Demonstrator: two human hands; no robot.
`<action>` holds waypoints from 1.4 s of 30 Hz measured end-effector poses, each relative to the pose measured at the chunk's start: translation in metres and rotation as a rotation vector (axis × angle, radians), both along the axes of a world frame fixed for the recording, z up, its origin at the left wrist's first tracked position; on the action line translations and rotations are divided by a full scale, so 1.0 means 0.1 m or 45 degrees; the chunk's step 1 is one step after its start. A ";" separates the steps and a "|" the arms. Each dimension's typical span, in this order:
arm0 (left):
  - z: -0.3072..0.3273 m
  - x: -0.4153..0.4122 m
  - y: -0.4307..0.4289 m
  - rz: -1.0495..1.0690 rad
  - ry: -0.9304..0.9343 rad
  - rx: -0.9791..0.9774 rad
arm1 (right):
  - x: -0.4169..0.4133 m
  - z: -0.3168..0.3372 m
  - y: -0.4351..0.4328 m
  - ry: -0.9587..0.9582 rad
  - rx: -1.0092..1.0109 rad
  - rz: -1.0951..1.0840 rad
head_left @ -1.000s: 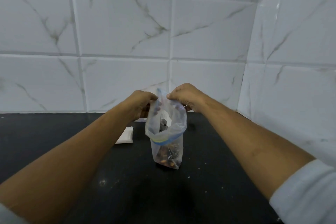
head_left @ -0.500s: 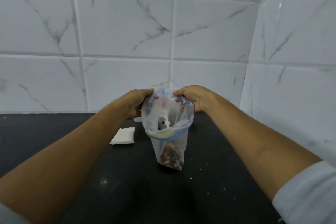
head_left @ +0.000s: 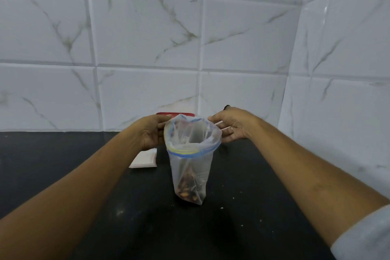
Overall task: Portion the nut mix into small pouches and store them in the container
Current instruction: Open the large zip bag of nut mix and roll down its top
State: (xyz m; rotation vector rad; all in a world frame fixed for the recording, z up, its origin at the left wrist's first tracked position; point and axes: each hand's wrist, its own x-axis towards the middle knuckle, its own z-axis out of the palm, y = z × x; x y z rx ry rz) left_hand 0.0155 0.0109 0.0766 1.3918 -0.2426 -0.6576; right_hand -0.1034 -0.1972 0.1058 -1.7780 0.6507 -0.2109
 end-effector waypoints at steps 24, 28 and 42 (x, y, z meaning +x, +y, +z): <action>0.04 -0.41 0.07 0.093 0.306 -0.420 | -0.05 0.04 0.34 -0.491 0.819 -0.109; -0.01 -0.53 -0.03 0.112 0.319 -0.495 | -0.02 0.04 0.28 -0.339 0.352 -0.135; -0.19 -0.78 0.12 -0.332 -0.155 0.200 | -0.46 -0.08 0.13 0.184 -0.231 0.201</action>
